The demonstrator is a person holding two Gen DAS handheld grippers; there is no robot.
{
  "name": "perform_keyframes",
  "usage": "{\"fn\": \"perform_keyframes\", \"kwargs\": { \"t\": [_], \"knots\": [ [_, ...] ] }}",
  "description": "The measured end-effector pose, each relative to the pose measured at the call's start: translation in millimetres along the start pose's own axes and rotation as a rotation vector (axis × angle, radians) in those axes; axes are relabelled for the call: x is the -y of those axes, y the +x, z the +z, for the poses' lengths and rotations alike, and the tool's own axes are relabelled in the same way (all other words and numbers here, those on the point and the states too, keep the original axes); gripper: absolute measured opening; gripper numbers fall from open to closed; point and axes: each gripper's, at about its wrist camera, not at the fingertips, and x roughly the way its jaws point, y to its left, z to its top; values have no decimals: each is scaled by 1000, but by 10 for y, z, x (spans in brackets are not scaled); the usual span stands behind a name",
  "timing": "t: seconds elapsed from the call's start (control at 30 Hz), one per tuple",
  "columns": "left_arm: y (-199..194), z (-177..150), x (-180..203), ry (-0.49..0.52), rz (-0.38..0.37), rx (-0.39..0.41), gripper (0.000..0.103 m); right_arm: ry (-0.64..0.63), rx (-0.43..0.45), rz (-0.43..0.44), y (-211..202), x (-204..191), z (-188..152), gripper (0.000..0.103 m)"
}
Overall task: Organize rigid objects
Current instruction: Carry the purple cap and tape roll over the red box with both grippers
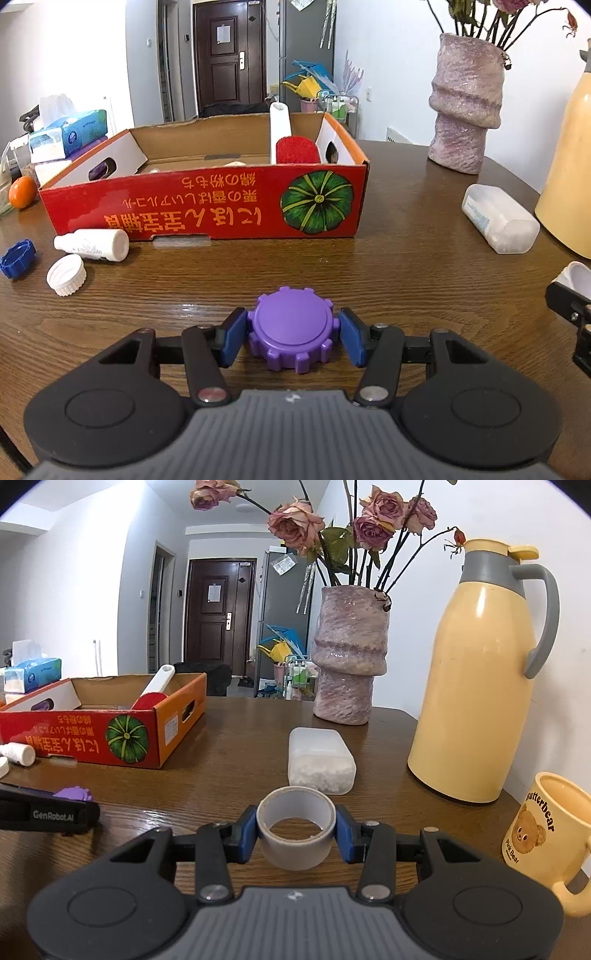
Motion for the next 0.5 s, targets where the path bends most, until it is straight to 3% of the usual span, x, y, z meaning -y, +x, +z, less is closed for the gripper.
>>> {"fn": "perform_keyframes", "kwargs": {
  "t": [0.5],
  "knots": [
    [-260, 21, -194, -1, 5, 76, 55, 37, 18, 6, -97, -214, -4, 42]
  ]
}}
